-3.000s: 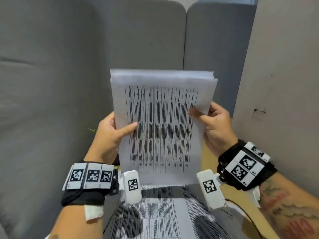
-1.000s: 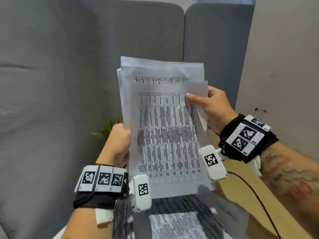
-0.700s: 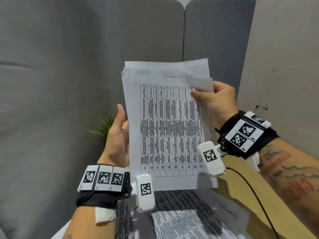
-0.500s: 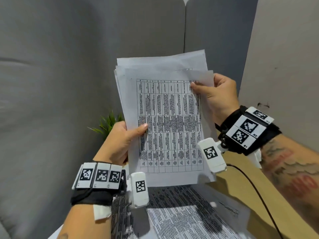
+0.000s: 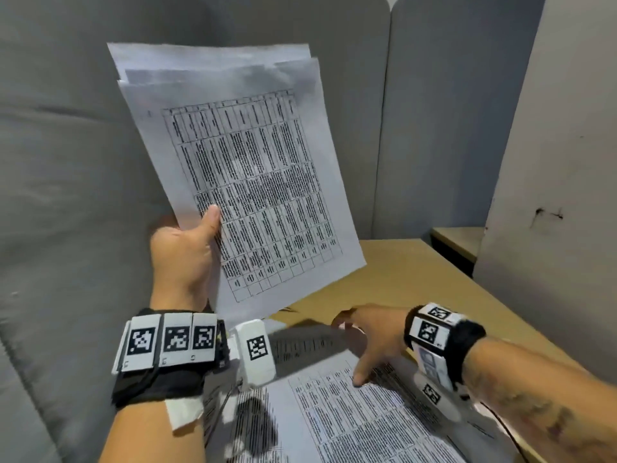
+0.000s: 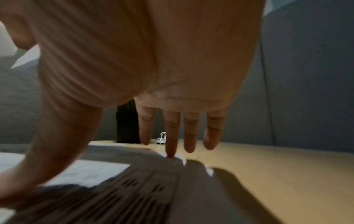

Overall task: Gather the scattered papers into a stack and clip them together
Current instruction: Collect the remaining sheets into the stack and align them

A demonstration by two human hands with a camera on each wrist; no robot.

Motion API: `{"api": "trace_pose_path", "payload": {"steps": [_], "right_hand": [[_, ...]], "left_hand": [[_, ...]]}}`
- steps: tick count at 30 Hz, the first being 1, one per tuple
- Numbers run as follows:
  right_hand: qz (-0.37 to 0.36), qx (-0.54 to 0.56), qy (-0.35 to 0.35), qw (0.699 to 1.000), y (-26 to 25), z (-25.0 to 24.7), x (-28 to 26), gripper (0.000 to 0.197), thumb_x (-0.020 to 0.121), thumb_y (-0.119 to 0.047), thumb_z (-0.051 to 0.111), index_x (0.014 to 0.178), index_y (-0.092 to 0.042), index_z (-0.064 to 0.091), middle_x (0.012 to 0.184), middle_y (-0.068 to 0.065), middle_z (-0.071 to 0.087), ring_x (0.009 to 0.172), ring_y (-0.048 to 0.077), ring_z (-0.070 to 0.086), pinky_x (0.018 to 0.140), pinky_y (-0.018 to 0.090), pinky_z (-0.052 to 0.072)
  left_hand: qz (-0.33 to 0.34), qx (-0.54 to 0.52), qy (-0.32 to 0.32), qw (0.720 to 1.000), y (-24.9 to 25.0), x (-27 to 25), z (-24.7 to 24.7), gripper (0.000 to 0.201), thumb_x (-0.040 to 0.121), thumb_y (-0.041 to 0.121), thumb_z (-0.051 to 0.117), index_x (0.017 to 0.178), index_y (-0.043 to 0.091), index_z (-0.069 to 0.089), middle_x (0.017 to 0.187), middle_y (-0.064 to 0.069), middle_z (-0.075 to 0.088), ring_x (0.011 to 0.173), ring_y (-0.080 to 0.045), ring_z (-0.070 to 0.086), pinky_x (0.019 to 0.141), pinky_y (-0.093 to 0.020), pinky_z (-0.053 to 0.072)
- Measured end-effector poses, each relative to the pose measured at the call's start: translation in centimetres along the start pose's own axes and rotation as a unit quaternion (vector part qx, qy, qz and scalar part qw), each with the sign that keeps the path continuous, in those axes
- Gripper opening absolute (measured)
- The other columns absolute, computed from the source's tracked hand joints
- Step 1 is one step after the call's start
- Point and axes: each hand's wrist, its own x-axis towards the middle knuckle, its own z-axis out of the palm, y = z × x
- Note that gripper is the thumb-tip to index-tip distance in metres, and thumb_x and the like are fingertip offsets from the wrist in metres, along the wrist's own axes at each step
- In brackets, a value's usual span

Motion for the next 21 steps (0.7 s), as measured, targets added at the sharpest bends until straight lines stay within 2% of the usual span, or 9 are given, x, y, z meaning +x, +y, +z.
{"api": "trace_pose_path", "payload": {"steps": [3,5,8,10,11,13,15,17,21], "right_hand": [[0.116,0.001,-0.111,0.987,-1.6,0.2,1.1,0.114,0.056,-0.072,0.081,0.148,-0.018,0.039,0.152,0.006,0.044,0.134,0.030,0.047,0.109,0.044,0.040],[0.154,0.016,-0.168,0.974,-2.6,-0.2,1.1,0.099,0.076,-0.061,0.073,0.151,-0.011,0.033,0.155,0.012,0.040,0.138,0.033,0.041,0.108,0.041,0.038],[0.101,-0.032,-0.118,0.987,-3.1,-0.7,1.5,0.081,0.085,-0.050,0.071,0.148,-0.012,0.038,0.143,0.012,0.054,0.126,0.030,0.054,0.093,0.035,0.043],[0.070,-0.063,-0.111,0.989,-3.5,-0.6,1.5,0.067,0.093,-0.045,0.063,0.145,-0.009,0.041,0.131,0.012,0.060,0.115,0.025,0.056,0.095,0.035,0.044],[0.076,-0.070,-0.120,0.987,-3.6,-0.5,1.6,0.060,0.097,-0.042,0.058,0.145,-0.009,0.042,0.117,0.009,0.063,0.107,0.022,0.053,0.097,0.033,0.044],[0.037,-0.017,-0.061,0.997,-3.1,-0.6,2.1,0.045,0.093,-0.031,0.066,0.136,-0.020,0.055,0.096,-0.003,0.061,0.097,0.015,0.053,0.084,0.026,0.048],[-0.015,0.045,0.031,0.998,-2.7,-0.7,2.6,0.038,0.083,-0.023,0.078,0.118,-0.027,0.064,0.101,-0.006,0.062,0.094,0.016,0.060,0.075,0.025,0.050],[-0.029,0.054,0.067,0.996,-2.2,-0.7,3.6,0.028,0.079,-0.023,0.081,0.104,-0.027,0.069,0.097,-0.007,0.063,0.094,0.017,0.063,0.077,0.026,0.052],[-0.028,0.075,0.114,0.990,-2.6,-0.9,4.6,0.020,0.082,-0.021,0.078,0.102,-0.019,0.072,0.094,-0.005,0.064,0.091,0.016,0.061,0.074,0.025,0.048]], "left_hand": [[-0.009,0.033,0.012,0.999,-0.9,0.4,-0.1,0.038,0.079,0.029,0.078,0.059,0.009,0.054,0.058,0.000,0.057,0.064,-0.017,0.054,0.066,-0.033,0.046],[-0.015,0.032,0.002,0.999,-1.1,0.6,-0.2,0.039,0.081,0.028,0.077,0.054,0.011,0.054,0.062,-0.006,0.057,0.069,-0.021,0.055,0.068,-0.038,0.047],[-0.002,0.016,-0.004,1.000,-1.2,0.6,-0.2,0.033,0.085,0.021,0.074,0.062,0.002,0.061,0.068,-0.010,0.059,0.072,-0.025,0.058,0.070,-0.039,0.050],[0.005,-0.022,-0.006,1.000,-1.0,0.4,0.0,0.026,0.090,0.008,0.067,0.067,0.000,0.062,0.070,-0.007,0.068,0.074,-0.024,0.068,0.073,-0.034,0.056],[0.008,-0.052,-0.012,0.999,-0.8,0.2,0.2,0.024,0.092,0.002,0.062,0.069,0.001,0.063,0.071,-0.002,0.072,0.076,-0.021,0.072,0.072,-0.031,0.058],[0.011,-0.105,-0.028,0.994,-0.6,-0.1,0.5,0.021,0.093,-0.007,0.055,0.076,0.000,0.065,0.076,0.000,0.075,0.082,-0.018,0.074,0.074,-0.028,0.058],[0.013,-0.133,-0.040,0.990,-0.5,-0.1,0.5,0.019,0.094,-0.010,0.052,0.083,-0.001,0.065,0.081,-0.001,0.076,0.088,-0.020,0.074,0.078,-0.029,0.058],[0.013,-0.140,-0.045,0.989,-0.5,-0.1,0.5,0.021,0.094,-0.010,0.051,0.082,-0.001,0.065,0.080,-0.001,0.075,0.088,-0.020,0.074,0.078,-0.029,0.057],[0.007,-0.137,-0.045,0.990,-0.5,-0.3,0.6,0.032,0.093,-0.009,0.053,0.069,0.005,0.070,0.078,-0.003,0.075,0.085,-0.021,0.074,0.076,-0.030,0.058]]}}
